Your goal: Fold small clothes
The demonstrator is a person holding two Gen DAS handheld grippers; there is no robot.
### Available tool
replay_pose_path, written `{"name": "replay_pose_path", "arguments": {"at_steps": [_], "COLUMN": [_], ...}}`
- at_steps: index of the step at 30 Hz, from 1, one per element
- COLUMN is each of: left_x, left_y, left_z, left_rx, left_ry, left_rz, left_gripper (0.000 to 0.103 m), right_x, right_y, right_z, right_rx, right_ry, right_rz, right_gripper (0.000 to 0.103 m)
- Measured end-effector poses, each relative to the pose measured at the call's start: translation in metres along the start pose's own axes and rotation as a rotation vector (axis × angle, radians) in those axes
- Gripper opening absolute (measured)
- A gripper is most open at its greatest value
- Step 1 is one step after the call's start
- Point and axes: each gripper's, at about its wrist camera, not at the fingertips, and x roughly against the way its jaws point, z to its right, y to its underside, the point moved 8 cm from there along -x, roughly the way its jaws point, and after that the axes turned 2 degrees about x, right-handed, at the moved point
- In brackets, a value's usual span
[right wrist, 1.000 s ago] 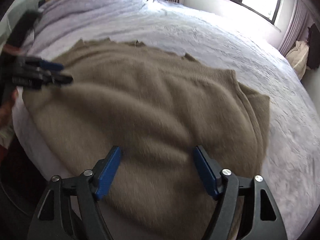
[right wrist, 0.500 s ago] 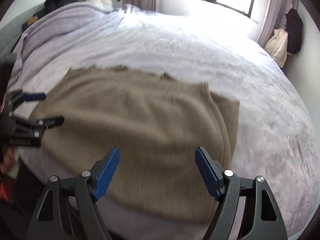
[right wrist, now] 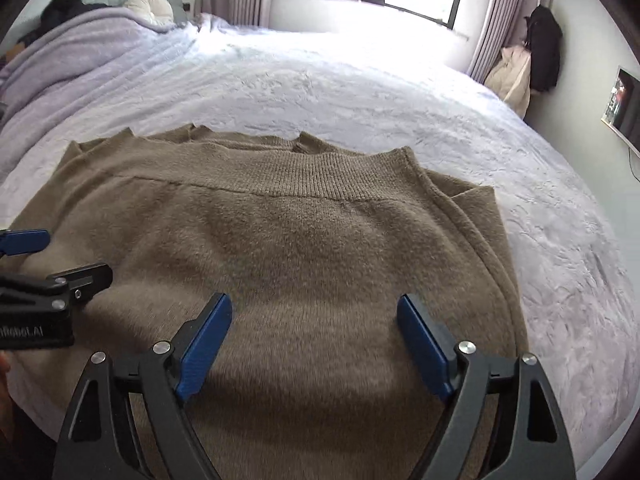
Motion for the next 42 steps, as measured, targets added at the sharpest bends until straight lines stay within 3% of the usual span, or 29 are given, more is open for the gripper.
{"name": "replay_pose_path", "arguments": {"at_steps": [5,8,10,13,15,18,21,27,31,35,38,41,42], "left_x": [-0.004,-0.002,0.001,0.011,0.017,0.011,-0.007,0.008,0.036,0.009,-0.017,-0.019,-0.019], "left_y": [-0.002,-0.004,-0.006,-0.009,-0.011,-0.013,-0.012,-0.007,-0.019,-0.019,-0.019,-0.025,-0.026], "left_z": [-0.002,-0.004,-0.006,-0.008,-0.008,-0.007,-0.011,-0.018,-0.031,-0.032,-0.033,-0.035,-0.036], "left_rx": [-0.007,-0.006,0.007,0.018,0.010,0.019,-0.004,-0.027,-0.004,0.005,-0.011,0.015,0.018], "left_ry": [0.022,0.029,0.045,0.060,0.069,0.076,0.005,0.030,0.072,0.083,0.034,0.052,0.056], "left_rz": [-0.010,-0.013,-0.009,0.042,0.069,0.045,0.022,0.031,0.112,0.016,0.008,0.014,0.013], "left_gripper": [0.103,0.103,0.103,0.103,0.103,0.101,0.102,0.102,0.102,0.102,0.102,0.102,0.102], "right_x": [-0.001,0.009,0.022,0.042,0.043,0.024,-0.006,0.007,0.032,0.035,-0.003,-0.049,-0.061], "right_y": [-0.003,-0.009,-0.017,-0.023,-0.024,-0.023,-0.019,-0.006,0.000,-0.026,-0.043,-0.048,-0.052], "right_z": [0.002,0.011,0.015,0.005,-0.010,-0.032,-0.036,-0.025,-0.012,-0.004,-0.011,0.004,0.011], "right_rx": [0.007,-0.062,-0.114,-0.067,-0.007,0.035,-0.018,-0.016,-0.009,-0.026,0.009,-0.002,-0.025], "right_ry": [-0.072,-0.117,-0.106,-0.075,-0.090,-0.123,-0.165,-0.181,-0.171,-0.178,-0.205,-0.112,-0.112], "right_rz": [0.021,0.018,0.042,0.081,0.064,-0.009,-0.087,-0.065,-0.026,0.015,-0.089,-0.202,-0.213], "right_gripper": [0.090,0.090,0.090,0.091,0.092,0.092,0.094,0.095,0.095,0.095,0.095,0.095,0.100]}}
